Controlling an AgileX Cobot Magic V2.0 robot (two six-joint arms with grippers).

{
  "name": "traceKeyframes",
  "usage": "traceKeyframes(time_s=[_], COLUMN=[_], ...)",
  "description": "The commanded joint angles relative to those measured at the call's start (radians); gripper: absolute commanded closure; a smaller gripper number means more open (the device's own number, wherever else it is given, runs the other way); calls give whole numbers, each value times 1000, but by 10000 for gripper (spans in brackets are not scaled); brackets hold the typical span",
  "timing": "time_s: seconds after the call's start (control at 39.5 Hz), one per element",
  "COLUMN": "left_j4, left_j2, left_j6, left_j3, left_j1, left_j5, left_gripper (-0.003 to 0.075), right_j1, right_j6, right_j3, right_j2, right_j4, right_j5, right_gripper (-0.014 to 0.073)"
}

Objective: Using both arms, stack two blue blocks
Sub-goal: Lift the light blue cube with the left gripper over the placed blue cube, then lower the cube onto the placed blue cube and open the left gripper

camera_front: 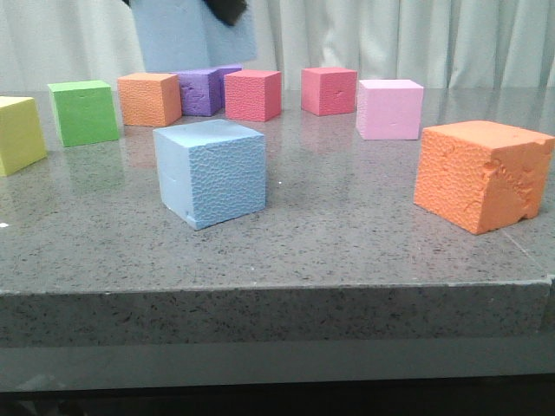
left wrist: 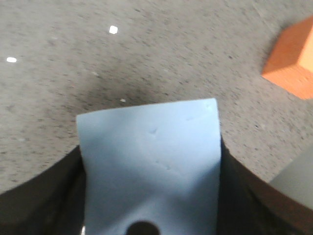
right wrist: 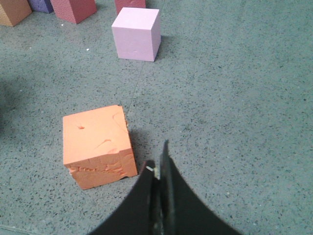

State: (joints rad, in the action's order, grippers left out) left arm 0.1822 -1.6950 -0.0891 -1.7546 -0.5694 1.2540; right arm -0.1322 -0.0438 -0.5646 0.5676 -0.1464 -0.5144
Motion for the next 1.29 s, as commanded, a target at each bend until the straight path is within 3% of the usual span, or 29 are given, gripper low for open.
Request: traceKeyframes(time_s=[0.0, 0.25, 0.46, 0.83, 1.09, 1.26], left_j4=[3, 3, 8, 32, 36, 36], left_j2=[44, 44, 44, 43, 43, 43], left_j6=[3, 13, 13, 6, 4, 4], left_j3=[-4, 74, 108, 108, 108, 93], left_j1=[-15, -15, -15, -15, -15, -15], left_j5=[20, 5, -51, -49, -49, -47], left_gripper=[457, 443, 331, 297, 95, 91], right_j1=[4, 4, 4, 4, 4, 4], right_j6=[-10, -10, -10, -10, -10, -10], right_j3=[-27, -27, -27, -27, -27, -27], right_j2=[-3, -3, -3, -3, -3, -3], right_j4=[-14, -15, -15, -15, -15, -16], right_j5=[57, 52, 51, 51, 51, 50], right_gripper=[655, 655, 655, 655, 655, 655])
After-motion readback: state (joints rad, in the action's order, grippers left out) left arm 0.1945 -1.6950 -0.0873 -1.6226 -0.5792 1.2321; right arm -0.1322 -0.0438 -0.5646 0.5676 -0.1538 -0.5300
